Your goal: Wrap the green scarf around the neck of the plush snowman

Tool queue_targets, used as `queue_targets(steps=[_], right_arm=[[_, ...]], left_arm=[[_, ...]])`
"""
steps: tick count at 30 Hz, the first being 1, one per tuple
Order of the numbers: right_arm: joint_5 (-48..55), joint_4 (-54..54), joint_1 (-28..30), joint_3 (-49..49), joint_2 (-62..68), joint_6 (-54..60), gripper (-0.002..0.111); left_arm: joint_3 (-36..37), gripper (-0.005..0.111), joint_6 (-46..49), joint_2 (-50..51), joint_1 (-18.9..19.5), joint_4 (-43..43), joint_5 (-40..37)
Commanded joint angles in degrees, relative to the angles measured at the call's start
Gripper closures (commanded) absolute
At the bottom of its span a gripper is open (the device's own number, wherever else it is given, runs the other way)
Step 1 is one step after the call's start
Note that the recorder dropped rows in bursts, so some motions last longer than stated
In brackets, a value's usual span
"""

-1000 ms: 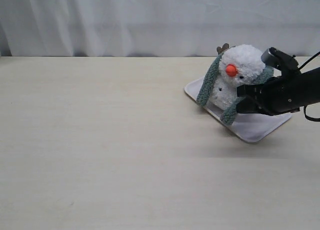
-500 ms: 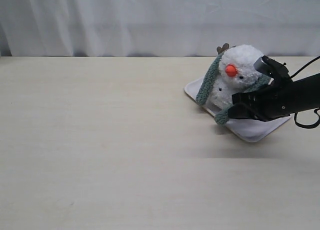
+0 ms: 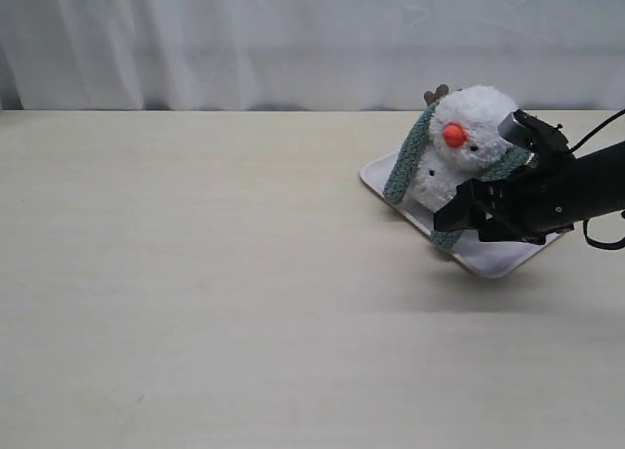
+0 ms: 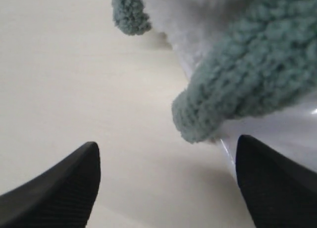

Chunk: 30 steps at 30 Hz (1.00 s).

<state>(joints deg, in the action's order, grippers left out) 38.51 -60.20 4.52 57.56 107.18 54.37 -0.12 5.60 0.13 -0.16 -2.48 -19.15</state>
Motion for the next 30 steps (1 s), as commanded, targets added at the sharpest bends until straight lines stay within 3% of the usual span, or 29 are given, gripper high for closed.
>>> queue_targets(steps=[1, 5, 16, 20, 22, 23, 24, 30], right_arm=[[0.0, 15.0, 0.1, 1.9, -3.5, -14.5, 0.037], [1.5, 22.0, 0.1, 3.0, -6.3, -22.3, 0.037], [7.0, 26.7, 0.1, 8.5, -14.6, -25.7, 0.046], [5.1, 27.2, 0.0, 9.7, -15.8, -23.9, 0.064], [2.8, 27.1, 0.0, 9.7, -16.1, -21.8, 0.081], [0.0, 28.2, 0.0, 9.7, -16.1, -21.6, 0.1], [-2.7, 28.3, 0.0, 9.6, -15.9, -21.8, 0.104], [-10.4, 31.7, 0.0, 9.6, -11.0, -24.2, 0.104]], left_arm=[[0.1, 0.107, -0.1, -0.1, 0.1, 0.1, 0.6], [0.1, 0.107, -0.1, -0.1, 0.1, 0.1, 0.6], [0.1, 0.107, -0.1, -0.1, 0.1, 0.1, 0.6], [0.1, 0.107, -0.1, -0.1, 0.1, 0.1, 0.6], [0.1, 0.107, -0.1, -0.1, 0.1, 0.1, 0.6], [0.1, 0.107, -0.1, -0.1, 0.1, 0.1, 0.6], [0.1, 0.107, -0.1, -0.1, 0.1, 0.1, 0.6], [0.1, 0.107, -0.1, -0.1, 0.1, 0.1, 0.7]])
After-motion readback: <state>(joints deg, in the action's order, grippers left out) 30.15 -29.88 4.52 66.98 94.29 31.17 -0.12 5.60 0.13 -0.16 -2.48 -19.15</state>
